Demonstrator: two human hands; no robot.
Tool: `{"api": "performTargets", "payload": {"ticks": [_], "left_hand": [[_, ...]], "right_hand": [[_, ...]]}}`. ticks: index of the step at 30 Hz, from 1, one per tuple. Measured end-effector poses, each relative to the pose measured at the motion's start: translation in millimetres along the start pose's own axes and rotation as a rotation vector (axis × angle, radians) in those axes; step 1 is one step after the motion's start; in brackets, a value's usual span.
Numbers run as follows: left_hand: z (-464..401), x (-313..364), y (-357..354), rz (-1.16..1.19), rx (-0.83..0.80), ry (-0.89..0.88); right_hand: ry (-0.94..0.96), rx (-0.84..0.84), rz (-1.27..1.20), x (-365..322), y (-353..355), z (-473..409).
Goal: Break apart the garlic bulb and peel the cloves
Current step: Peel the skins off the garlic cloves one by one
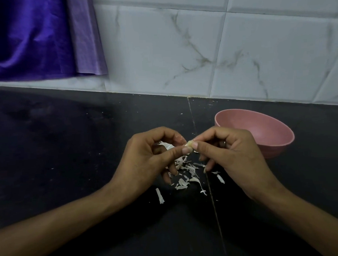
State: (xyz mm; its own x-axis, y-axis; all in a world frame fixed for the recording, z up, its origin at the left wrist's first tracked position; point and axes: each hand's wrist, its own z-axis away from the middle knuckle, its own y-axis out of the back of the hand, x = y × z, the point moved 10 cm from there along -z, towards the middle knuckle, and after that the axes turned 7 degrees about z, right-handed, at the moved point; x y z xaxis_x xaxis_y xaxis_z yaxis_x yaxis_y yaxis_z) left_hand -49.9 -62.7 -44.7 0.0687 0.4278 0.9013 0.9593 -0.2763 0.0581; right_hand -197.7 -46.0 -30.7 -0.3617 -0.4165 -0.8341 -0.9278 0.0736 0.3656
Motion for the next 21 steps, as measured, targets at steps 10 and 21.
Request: {"api": "performTargets", "payload": {"ticks": [10,21], "left_hand": [[-3,-5,3,-0.030,0.022,0.014],[0,5,1,-0.065,0.003,-0.039]], "right_hand": [[-0.029,0.013,-0.073,5,4,-2],[-0.006,0.047,-0.006,2,8,-3]]}}
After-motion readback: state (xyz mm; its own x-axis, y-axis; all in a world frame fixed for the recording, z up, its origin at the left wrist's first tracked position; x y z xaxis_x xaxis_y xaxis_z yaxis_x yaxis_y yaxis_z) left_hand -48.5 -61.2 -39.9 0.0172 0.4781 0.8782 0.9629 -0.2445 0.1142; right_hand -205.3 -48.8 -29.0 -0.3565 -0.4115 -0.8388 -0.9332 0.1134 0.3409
